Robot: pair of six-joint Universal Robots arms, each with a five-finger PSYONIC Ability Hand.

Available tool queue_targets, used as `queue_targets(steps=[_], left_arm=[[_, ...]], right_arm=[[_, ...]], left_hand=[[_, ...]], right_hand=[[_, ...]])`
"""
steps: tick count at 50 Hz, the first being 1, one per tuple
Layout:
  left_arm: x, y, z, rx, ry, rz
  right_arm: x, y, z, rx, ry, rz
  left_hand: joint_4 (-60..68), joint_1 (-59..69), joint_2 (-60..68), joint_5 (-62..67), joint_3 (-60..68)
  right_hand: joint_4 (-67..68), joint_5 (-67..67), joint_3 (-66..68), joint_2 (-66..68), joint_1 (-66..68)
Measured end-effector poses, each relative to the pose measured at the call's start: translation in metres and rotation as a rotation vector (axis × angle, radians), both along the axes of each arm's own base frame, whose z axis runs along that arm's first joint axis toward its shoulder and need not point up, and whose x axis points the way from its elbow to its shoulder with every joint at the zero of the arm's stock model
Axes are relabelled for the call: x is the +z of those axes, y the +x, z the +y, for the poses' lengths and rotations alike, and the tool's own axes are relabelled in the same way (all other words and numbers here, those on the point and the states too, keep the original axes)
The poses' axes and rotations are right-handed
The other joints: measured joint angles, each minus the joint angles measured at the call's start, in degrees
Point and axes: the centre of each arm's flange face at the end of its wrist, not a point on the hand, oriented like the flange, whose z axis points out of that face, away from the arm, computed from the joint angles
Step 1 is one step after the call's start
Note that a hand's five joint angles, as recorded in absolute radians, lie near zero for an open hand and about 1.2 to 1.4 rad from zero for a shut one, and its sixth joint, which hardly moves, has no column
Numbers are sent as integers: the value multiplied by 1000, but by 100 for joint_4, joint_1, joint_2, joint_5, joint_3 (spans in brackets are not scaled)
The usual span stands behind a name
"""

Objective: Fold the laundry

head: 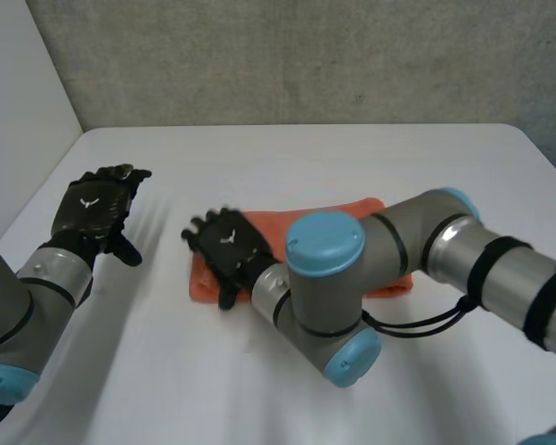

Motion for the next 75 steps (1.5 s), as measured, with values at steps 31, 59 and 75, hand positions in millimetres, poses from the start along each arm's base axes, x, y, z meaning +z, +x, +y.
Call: queue_targets(steps=[31, 59, 75], left_arm=[[6, -102, 31, -299, -53, 17], [5, -84, 42, -233, -13, 8], [6, -81, 42, -225, -16, 9]], right_arm=[[-25, -191, -70, -476, 78, 102], [-35, -205, -91, -508, 17, 165], [-24, -203, -97, -519, -65, 198]], left_hand=[[12, 3, 39, 0, 13], [12, 3, 39, 0, 12], [12, 3, 39, 0, 13]], right_hand=[[1631, 1430, 1710, 1657, 1284], [2559, 2552, 2650, 2643, 2239], [5443, 5042, 5487, 5436, 4050]])
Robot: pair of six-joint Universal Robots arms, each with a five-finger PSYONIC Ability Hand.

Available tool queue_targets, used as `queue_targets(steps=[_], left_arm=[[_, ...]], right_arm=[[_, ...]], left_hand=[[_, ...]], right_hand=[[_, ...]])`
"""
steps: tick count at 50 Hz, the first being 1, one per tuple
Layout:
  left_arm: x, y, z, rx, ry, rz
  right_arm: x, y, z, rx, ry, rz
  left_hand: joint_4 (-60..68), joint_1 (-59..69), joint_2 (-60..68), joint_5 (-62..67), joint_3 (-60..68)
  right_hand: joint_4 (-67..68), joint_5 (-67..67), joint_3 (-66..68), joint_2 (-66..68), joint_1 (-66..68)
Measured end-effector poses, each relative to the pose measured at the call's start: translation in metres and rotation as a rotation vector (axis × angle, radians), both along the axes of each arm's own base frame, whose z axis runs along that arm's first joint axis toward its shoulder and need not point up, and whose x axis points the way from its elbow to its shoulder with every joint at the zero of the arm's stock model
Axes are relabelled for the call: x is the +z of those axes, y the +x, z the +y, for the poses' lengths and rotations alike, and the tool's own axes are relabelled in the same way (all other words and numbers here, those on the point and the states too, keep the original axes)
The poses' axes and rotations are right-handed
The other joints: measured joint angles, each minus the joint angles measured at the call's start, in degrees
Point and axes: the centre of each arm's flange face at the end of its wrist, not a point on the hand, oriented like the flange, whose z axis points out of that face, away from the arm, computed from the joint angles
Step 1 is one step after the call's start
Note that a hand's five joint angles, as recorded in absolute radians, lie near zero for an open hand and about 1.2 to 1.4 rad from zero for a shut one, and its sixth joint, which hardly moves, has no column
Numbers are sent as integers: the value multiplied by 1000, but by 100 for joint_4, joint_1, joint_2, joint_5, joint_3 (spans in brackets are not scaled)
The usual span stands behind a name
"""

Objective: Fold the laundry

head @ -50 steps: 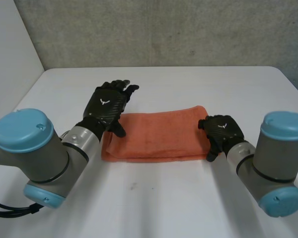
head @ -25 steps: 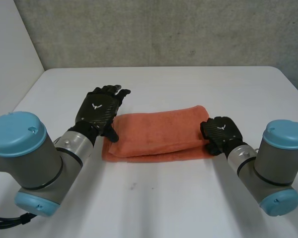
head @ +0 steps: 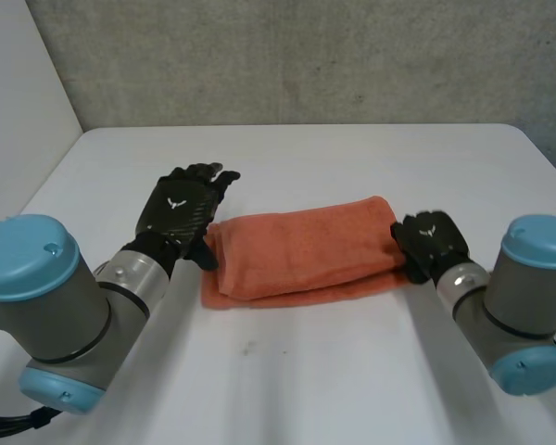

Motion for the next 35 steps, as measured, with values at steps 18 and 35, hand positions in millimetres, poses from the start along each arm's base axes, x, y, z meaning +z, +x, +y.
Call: queue_targets(steps=[18, 35], left_arm=[[32, 34, -13, 138, -26, 42], [40, 36, -19, 149, -11, 95]], right_arm=[[21, 178, 128, 643, -329, 123], [77, 161, 107, 446, -155, -153]], left_hand=[[-11, 0, -13, 0, -11], [-9, 0, -3, 0, -7]], right_hand=[[3, 102, 4, 0, 115], [-5461, -5073, -5541, -5500, -4083]])
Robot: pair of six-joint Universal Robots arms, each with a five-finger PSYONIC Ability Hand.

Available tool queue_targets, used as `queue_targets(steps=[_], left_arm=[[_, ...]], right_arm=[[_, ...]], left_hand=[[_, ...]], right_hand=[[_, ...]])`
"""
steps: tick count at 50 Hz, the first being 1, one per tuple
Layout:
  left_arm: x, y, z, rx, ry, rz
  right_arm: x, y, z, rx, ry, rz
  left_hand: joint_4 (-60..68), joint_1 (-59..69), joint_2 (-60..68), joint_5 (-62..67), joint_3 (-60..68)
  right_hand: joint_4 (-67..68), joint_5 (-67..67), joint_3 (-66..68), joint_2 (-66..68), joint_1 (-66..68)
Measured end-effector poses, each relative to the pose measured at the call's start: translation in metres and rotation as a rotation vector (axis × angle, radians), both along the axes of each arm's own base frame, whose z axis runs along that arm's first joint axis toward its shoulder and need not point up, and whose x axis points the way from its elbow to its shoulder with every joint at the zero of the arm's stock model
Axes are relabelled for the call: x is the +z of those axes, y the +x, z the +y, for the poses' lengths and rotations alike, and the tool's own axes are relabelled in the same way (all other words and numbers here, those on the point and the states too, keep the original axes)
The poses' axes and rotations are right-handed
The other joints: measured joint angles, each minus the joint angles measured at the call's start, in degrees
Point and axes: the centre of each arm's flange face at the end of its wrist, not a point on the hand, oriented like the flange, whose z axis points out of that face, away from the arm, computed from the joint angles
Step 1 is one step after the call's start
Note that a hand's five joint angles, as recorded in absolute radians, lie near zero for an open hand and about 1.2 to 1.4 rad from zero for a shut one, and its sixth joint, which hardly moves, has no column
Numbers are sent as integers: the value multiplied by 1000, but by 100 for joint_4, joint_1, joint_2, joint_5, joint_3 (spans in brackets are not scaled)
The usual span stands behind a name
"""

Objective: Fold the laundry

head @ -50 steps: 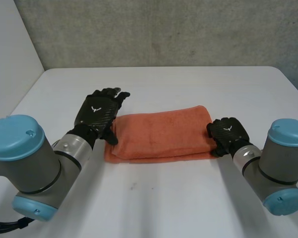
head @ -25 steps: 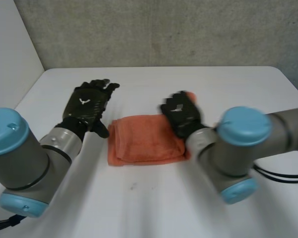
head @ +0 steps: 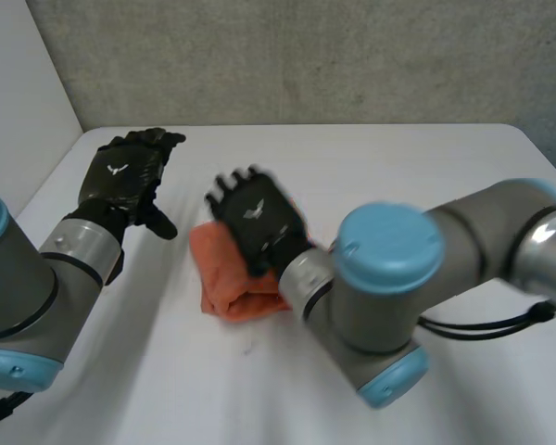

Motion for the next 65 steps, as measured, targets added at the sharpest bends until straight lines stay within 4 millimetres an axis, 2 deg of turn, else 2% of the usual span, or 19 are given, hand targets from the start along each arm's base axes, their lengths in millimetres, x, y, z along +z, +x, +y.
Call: queue_targets(steps=[4, 10, 16, 19, 24, 28, 32, 33, 34, 35, 38, 41, 42, 43, 47, 49, 53, 58, 65], left_arm=[[-1, -13, 4, -40, 6, 9], [-15, -37, 15, -112, 72, 12], [-46, -51, 22, -133, 208, -35], [-54, -50, 22, -117, 244, -54], [-77, -42, 16, -19, 319, -112], [-82, -38, 14, 16, 330, -129], [-80, -36, 13, 25, 326, -132], [-75, -35, 13, 25, 314, -127], [-75, -35, 13, 25, 314, -127], [-63, -36, 13, 21, 284, -111], [-49, -36, 13, 17, 253, -93], [-20, -37, 12, 13, 187, -55], [-6, -36, 13, 12, 155, -37], [-6, -36, 13, 12, 155, -37], [48, -29, 14, 25, 43, 29], [68, -23, 15, 36, 7, 50], [107, -9, 20, 55, -58, 88], [133, 4, 27, 53, -88, 105], [138, 12, 35, 31, -63, 121]], right_arm=[[19, -16, -17, -72, 125, -140], [19, -29, -33, -121, 261, -214], [-12, -31, -51, -144, 396, -170], [-21, -31, -54, -149, 418, -149], [-57, -31, -64, -180, 492, -60], [-64, -33, -71, -199, 504, -40], [-60, -36, -77, -211, 493, -45], [-47, -38, -82, -217, 469, -63], [-47, -38, -82, -217, 469, -63], [-26, -40, -85, -219, 428, -96], [-4, -43, -86, -218, 390, -129], [31, -50, -86, -223, 325, -185], [49, -55, -86, -234, 290, -214], [49, -55, -86, -234, 290, -214], [102, -80, -86, -315, 164, -312], [115, -88, -86, -345, 129, -336], [147, -119, -81, -449, 28, -373], [160, -147, -74, -532, -36, -354], [154, -171, -65, -590, -35, -308]], left_hand=[[9, 0, 3, 0, 7], [8, 0, 3, 0, 7], [9, 0, 3, 0, 8], [9, 0, 3, 0, 7], [7, 0, -1, 0, 0], [-3, 0, -4, 0, -3], [-3, 0, -9, 0, -4], [-3, 0, -11, 0, -4], [-3, 0, -11, 0, -4], [-3, 0, -11, 0, -4], [-3, 0, -11, 0, -5], [-3, 0, -12, 0, -5], [-3, 0, -12, 0, -5], [-3, 0, -12, 0, -5], [-4, 0, -17, 0, -5], [-4, 0, -17, 0, -5], [-4, 0, -17, 0, -5], [-4, 0, -21, 0, -5], [-4, 0, -22, 0, -5]], right_hand=[[0, 0, 0, 0, 0], [0, 0, 0, 0, 2], [0, 0, 0, 0, 2], [0, 0, 0, 0, 2], [0, 0, 0, 0, 2], [0, -5, 0, 0, 2], [0, -24, 0, 0, 2], [0, -24, 0, 0, 2], [0, -24, 0, 0, 2], [0, -24, 0, 0, 2], [0, -24, 0, 0, 2], [0, -24, 0, 0, 2], [0, -24, 0, 0, 2], [0, -24, 0, 0, 2], [0, -24, 0, 0, 2], [0, -25, 0, 0, 2], [0, -25, 0, 0, 2], [0, -24, 0, 0, 2], [0, -24, 0, 0, 2]])
